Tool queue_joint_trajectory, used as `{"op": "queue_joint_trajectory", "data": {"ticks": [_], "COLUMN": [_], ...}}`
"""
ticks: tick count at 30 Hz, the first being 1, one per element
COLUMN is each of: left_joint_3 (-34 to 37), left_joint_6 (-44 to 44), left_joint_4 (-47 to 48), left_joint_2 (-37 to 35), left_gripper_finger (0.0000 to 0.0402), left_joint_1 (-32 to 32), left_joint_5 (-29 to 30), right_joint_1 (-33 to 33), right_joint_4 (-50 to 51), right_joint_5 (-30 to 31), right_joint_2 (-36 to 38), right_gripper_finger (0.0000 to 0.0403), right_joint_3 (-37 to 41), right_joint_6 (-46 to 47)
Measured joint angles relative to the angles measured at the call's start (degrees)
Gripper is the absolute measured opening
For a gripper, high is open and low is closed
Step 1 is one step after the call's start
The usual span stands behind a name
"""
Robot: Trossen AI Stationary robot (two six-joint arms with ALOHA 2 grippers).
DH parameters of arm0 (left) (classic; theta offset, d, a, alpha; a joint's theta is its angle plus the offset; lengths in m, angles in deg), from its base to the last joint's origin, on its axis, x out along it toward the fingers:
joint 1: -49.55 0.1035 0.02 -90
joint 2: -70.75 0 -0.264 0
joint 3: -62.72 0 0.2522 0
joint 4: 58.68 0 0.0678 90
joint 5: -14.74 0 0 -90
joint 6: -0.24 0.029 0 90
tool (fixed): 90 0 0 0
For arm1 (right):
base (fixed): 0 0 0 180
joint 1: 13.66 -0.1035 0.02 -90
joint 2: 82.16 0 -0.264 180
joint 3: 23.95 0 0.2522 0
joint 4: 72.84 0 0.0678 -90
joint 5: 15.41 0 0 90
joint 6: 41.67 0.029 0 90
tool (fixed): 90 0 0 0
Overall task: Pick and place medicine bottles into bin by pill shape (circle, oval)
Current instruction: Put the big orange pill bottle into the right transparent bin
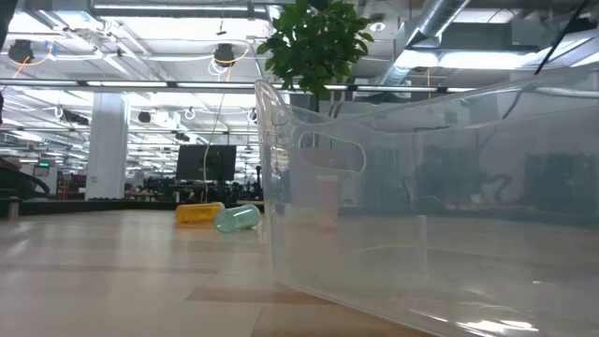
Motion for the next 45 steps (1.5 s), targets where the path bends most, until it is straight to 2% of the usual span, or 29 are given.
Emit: {"op": "queue_joint_trajectory", "data": {"ticks": [7,45], "left_joint_3": [0.00,0.00], "left_joint_6": [0.00,0.05], "left_joint_4": [-0.02,-0.17], "left_joint_2": [0.00,0.00], "left_gripper_finger": [0.0222,0.0222], "left_joint_1": [0.23,0.19], "left_joint_5": [0.01,0.00], "right_joint_1": [0.52,0.56], "right_joint_4": [-0.30,-2.64], "right_joint_5": [0.04,0.11], "right_joint_2": [0.00,0.07], "right_gripper_finger": [0.0229,0.0231], "right_joint_3": [0.00,0.31], "right_joint_6": [-2.27,-2.26]}}
